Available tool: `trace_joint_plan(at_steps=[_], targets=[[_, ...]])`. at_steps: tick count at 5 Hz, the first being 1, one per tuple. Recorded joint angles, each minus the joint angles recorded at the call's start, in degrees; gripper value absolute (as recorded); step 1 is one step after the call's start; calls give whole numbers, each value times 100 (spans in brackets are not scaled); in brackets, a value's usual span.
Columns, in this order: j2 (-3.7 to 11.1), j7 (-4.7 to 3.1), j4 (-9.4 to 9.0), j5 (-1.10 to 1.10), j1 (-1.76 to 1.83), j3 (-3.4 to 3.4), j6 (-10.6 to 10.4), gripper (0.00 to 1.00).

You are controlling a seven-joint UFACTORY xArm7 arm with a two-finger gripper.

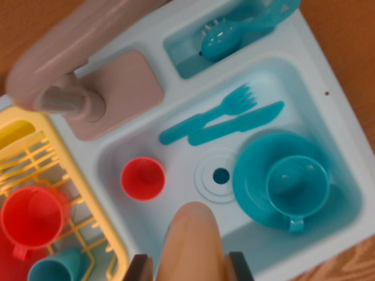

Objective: Pick detergent from the sink

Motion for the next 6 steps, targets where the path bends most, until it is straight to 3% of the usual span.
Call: trace_joint_plan(at_steps=[2,3,4,5,6], targets=[[0,0,0,0,0,0,0,100],[-58,10,169,-8,0,0,227,100],[-58,10,169,-8,0,0,227,100],[-109,19,319,-15,0,0,427,100],[-109,19,319,-15,0,0,427,100]])
